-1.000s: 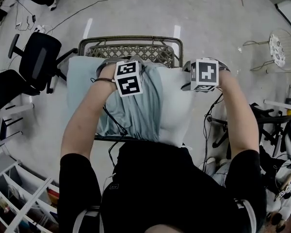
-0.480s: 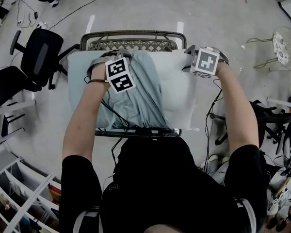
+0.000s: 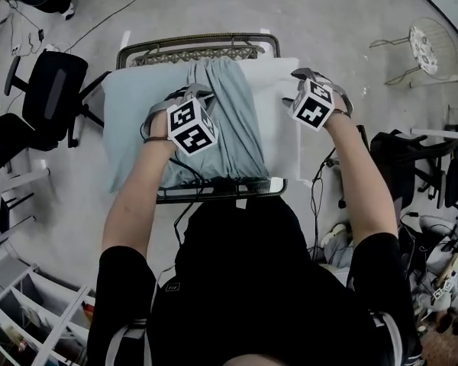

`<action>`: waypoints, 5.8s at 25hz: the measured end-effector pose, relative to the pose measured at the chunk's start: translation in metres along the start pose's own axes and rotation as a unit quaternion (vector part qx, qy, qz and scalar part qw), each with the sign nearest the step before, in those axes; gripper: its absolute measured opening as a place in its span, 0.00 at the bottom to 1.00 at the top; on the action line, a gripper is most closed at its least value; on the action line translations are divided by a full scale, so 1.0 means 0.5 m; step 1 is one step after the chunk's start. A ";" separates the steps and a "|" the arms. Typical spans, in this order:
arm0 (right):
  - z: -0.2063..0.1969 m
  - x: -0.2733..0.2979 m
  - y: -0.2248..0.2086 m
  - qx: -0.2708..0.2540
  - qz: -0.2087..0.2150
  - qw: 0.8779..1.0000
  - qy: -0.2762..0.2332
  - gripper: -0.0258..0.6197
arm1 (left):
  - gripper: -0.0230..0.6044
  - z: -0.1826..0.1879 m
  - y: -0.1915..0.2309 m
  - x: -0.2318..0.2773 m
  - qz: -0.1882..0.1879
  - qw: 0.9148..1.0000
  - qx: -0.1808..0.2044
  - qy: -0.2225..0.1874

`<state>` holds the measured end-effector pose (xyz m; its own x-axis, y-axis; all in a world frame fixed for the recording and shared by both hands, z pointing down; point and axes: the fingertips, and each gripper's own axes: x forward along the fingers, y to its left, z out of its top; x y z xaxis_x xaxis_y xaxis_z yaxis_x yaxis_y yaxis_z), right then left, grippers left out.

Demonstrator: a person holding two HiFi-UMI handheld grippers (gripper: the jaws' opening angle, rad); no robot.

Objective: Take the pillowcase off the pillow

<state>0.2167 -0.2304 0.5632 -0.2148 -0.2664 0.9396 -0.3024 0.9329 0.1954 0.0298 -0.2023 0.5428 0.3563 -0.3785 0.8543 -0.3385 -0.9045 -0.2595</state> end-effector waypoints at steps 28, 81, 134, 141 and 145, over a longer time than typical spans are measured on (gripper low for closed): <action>-0.184 0.087 0.419 -0.025 -0.121 0.990 -0.062 0.74 | 0.37 -0.067 -0.462 0.078 0.037 0.994 -0.099 0.030; -0.171 -0.082 0.322 -0.083 -0.003 0.995 -0.053 0.29 | 0.06 -0.276 -0.308 -0.129 0.111 0.981 -0.019 0.155; 0.086 0.001 0.290 -0.020 -0.018 0.999 -0.024 0.60 | 0.15 -0.192 -0.067 -0.152 -0.019 0.998 -0.050 -0.023; 0.126 0.077 0.115 0.007 0.018 0.999 -0.040 0.60 | 0.22 -0.168 0.073 -0.036 -0.035 0.998 -0.055 0.009; 0.135 0.140 0.065 -0.005 0.075 0.997 -0.026 0.63 | 0.25 -0.157 0.133 0.042 -0.043 0.997 -0.064 0.025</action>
<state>0.1292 -0.2351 0.6162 -0.3039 -0.1361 0.9429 -0.2547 0.9653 0.0572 -0.0537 -0.2547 0.5787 0.3453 -0.2875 0.8934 -0.4176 -0.8996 -0.1281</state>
